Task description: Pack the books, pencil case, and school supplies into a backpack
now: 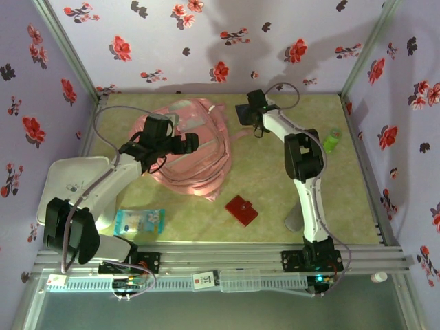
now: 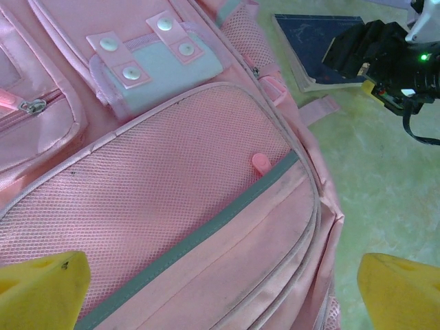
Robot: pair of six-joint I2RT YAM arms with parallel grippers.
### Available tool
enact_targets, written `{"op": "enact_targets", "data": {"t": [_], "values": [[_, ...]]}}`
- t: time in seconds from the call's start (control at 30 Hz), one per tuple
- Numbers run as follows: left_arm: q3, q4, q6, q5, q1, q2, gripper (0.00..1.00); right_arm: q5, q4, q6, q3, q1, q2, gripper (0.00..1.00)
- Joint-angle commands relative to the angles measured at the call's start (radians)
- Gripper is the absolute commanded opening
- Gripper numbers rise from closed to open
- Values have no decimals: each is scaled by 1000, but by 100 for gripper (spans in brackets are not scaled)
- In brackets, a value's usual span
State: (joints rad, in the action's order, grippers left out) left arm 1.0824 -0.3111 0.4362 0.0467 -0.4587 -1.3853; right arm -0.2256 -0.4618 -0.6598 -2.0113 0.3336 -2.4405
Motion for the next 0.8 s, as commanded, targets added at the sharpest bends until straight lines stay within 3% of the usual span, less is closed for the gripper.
{"op": "enact_targets", "data": {"t": [0.0, 0.3, 0.5, 0.77], "values": [[24, -16, 7, 14, 6, -5, 100, 5, -66, 21, -91, -4, -52, 78], [55, -23, 1, 20, 8, -38, 100, -57, -235, 36, -144, -3, -103, 77], [82, -26, 1, 45, 6, -70, 100, -163, -388, 76, -134, -7, -87, 77], [100, -24, 9, 68, 4, -91, 100, -147, -230, 102, 306, -36, 185, 76]]}}
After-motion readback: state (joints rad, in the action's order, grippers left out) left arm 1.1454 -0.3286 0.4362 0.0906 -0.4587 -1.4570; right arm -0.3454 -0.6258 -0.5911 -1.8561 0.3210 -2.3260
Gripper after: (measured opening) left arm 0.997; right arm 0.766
